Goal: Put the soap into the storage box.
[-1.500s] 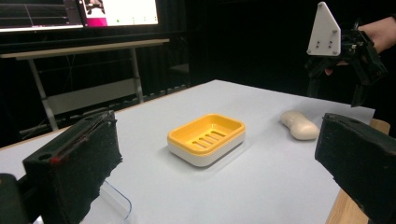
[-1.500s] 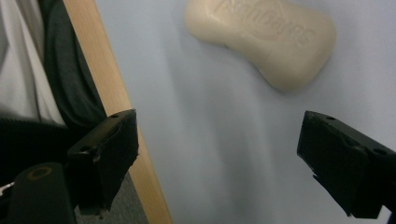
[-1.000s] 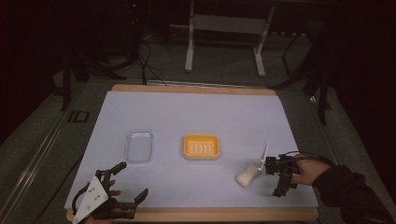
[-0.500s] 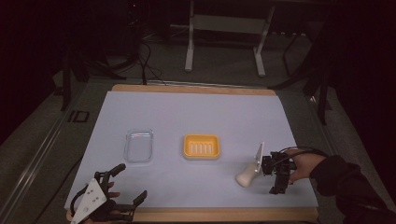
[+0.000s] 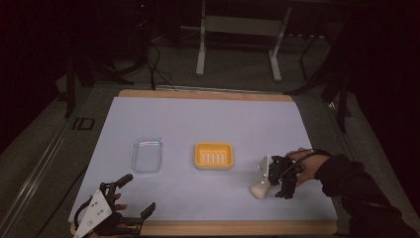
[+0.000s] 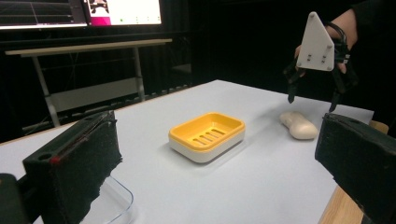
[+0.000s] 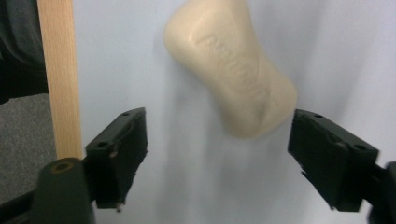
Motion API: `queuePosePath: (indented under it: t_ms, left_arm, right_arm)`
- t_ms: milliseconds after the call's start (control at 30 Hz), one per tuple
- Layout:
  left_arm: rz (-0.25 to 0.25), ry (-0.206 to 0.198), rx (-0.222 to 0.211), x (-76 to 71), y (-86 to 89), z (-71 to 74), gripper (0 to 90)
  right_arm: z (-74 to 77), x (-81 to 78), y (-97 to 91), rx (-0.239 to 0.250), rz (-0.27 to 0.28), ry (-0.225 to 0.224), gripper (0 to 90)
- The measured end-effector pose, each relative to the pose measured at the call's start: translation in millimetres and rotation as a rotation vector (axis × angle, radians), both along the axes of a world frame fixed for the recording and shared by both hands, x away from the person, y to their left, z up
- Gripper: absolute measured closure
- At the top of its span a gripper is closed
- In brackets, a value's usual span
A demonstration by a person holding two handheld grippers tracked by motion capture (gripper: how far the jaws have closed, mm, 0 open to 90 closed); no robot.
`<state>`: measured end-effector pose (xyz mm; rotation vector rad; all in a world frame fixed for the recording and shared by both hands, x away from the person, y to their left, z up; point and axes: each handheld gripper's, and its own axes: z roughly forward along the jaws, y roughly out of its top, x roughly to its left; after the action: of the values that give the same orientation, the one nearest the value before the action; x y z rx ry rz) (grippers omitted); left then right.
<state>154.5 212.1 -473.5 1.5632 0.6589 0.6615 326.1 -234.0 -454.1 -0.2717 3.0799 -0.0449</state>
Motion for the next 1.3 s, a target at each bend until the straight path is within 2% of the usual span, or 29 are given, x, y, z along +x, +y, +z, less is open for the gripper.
queuePosePath:
  t_ms: [300, 533, 700, 800, 900, 967, 1033, 1067, 1100, 1167, 1200, 1233, 1300]
  left_arm:
    - [-0.004, 0.003, -0.004, -0.7, 0.2, 0.1, 0.1]
    - [-0.010, 0.005, -0.003, -0.6, -0.1, -0.2, 0.1]
    - [-0.008, 0.002, -0.007, -0.4, 0.1, -0.1, 0.1]
    - [-0.008, 0.002, -0.010, -0.7, 0.4, -0.1, 0.1]
    - [-0.008, 0.003, -0.010, -0.8, 0.2, -0.1, 0.1]
    - [-0.007, -0.001, -0.012, -1.1, 0.1, -0.1, 0.1]
    - [-0.004, -0.004, -0.013, -1.2, 0.2, 0.1, 0.1]
    - [-0.004, -0.006, -0.016, -1.5, 0.7, 0.2, 0.1]
    - [-0.004, -0.006, -0.016, -1.5, 0.7, 0.2, 0.1]
    - [-0.002, -0.005, -0.017, -1.2, 0.6, 0.2, 0.1]
    - [-0.002, -0.005, -0.017, -1.2, 0.6, 0.2, 0.1]
    - [-0.003, -0.004, -0.016, -0.9, 0.2, 0.0, 0.1]
    - [-0.005, -0.003, -0.009, -0.6, -0.2, -0.1, 0.1]
  right_arm:
    - [-15.1, 5.0, 15.8, -0.007, 0.102, -0.024, 22.5]
    - [-28.8, 7.8, 24.5, -0.043, 0.143, -0.016, 24.4]
    - [-33.5, 10.2, 25.9, -0.037, 0.153, -0.001, 26.5]
    - [-35.5, 12.0, 26.1, -0.030, 0.160, 0.013, 34.4]
    - [-35.8, 12.6, 25.2, -0.016, 0.149, 0.032, 38.1]
    - [-38.4, 14.3, 23.1, 0.001, 0.138, 0.066, 44.7]
    - [-39.8, 15.2, 22.2, 0.008, 0.129, 0.082, 46.3]
    - [-42.4, 16.4, 19.7, 0.024, 0.104, 0.096, 47.6]
    - [-42.4, 16.4, 19.7, 0.024, 0.104, 0.096, 47.6]
    - [-42.1, 18.8, 15.6, 0.068, 0.059, 0.106, 49.0]
    - [-42.1, 18.8, 15.6, 0.068, 0.059, 0.106, 49.0]
    - [-42.2, 18.4, 12.8, 0.093, 0.045, 0.102, 49.4]
    - [-42.0, 19.6, 11.6, 0.108, 0.016, 0.107, 49.6]
